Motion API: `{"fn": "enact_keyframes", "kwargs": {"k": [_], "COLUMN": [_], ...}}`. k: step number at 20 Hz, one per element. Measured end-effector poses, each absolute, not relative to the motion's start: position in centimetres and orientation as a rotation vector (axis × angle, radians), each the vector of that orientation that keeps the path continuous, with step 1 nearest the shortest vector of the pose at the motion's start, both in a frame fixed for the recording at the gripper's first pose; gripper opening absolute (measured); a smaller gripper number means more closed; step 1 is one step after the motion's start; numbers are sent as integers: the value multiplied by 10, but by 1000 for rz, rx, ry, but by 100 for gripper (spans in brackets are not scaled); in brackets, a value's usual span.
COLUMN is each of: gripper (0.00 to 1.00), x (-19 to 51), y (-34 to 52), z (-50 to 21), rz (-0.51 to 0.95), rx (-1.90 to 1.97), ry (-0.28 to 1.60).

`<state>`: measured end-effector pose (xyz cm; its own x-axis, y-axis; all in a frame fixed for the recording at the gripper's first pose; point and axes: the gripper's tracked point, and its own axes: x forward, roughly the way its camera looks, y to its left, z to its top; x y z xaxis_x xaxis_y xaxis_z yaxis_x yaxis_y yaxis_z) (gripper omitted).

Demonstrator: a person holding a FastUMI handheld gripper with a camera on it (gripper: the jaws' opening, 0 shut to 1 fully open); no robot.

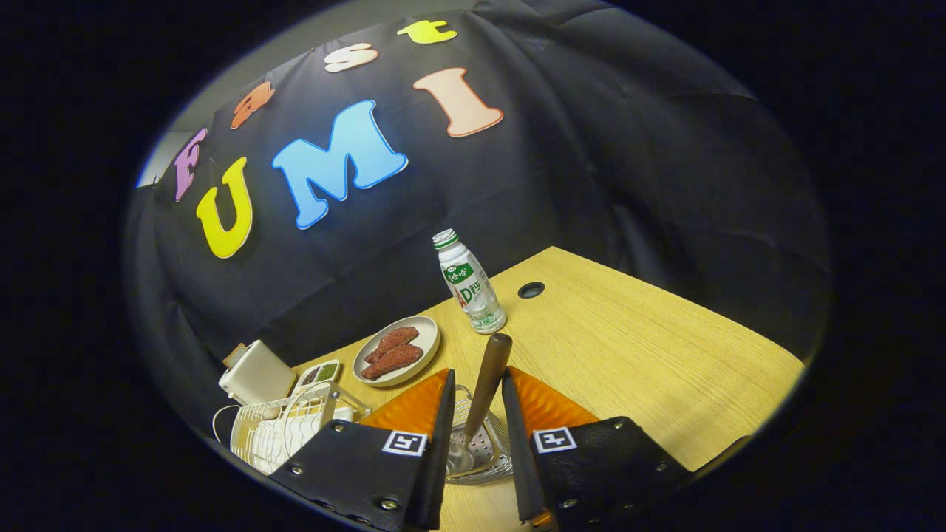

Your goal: Take the plate from the dish rack, then take the spoon from the basket and place it into the plate.

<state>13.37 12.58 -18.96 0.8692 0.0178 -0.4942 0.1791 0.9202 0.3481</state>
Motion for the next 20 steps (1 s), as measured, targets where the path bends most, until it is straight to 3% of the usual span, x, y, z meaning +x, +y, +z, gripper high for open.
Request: {"fn": "enact_keyframes", "kwargs": {"k": [1, 3, 4, 13, 20], "gripper": [19, 20, 9, 8, 8], "x": [131, 130, 133, 145, 125], "y": [127, 127, 128, 129, 160], "z": [-189, -186, -184, -133, -53], "rz": [-83, -98, -91, -45, 68], "rx": [392, 404, 418, 341, 202], "ry": [517, 509, 515, 466, 362]}}
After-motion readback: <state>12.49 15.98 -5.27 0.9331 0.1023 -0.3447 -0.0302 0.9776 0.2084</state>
